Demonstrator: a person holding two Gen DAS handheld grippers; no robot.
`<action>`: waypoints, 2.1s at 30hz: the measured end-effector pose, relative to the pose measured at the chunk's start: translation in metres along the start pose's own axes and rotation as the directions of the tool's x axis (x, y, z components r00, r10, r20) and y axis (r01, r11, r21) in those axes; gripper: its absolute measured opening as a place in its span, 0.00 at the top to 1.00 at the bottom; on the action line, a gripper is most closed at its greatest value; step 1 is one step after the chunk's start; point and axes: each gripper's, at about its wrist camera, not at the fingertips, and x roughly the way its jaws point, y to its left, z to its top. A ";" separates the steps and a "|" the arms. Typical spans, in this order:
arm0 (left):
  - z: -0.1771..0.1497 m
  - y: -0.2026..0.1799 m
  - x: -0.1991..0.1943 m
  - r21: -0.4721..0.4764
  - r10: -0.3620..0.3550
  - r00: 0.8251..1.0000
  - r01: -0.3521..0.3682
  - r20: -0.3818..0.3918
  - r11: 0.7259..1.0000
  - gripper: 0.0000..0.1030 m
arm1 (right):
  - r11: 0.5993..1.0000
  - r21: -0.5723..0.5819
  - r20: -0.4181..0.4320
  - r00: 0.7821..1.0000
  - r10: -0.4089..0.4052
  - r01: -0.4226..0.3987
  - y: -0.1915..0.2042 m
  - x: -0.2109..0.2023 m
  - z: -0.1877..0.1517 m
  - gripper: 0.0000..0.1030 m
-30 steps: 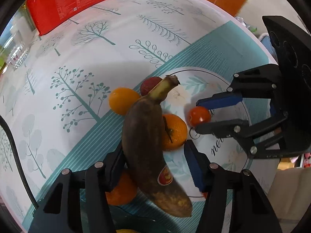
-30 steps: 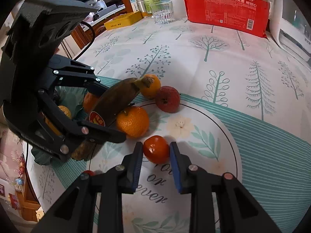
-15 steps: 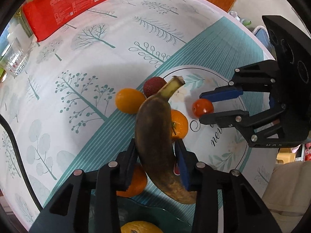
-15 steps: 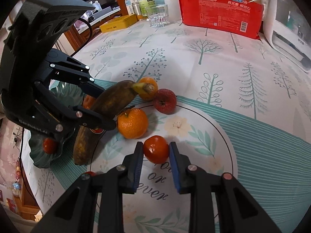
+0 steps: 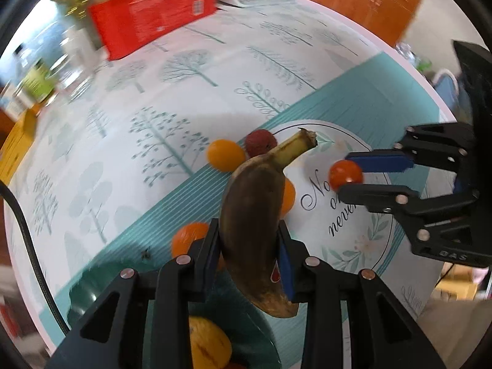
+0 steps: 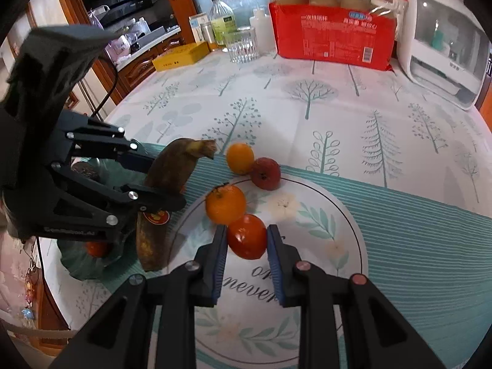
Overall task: Organize fruits
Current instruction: 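Lift the banana with the left tool while the right tool grasps a tomato, then lower the banana onto the green plate while the right tool places its tomato there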
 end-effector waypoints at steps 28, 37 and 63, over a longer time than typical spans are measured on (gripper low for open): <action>-0.106 0.035 -0.132 -0.401 0.090 0.981 -0.015 0.170 0.916 0.69 | 0.993 -0.119 0.103 0.995 0.016 -0.003 0.121 -0.081 0.012 0.76; -0.162 0.088 -0.129 -0.497 0.148 0.982 -0.071 0.117 0.865 0.69 | 0.995 -0.091 0.013 0.999 0.052 -0.051 0.163 -0.030 0.019 0.76; -0.180 0.117 -0.057 -0.504 0.018 0.998 0.015 0.060 0.863 0.68 | 0.988 -0.152 -0.112 0.993 -0.025 0.008 0.202 0.093 0.052 0.74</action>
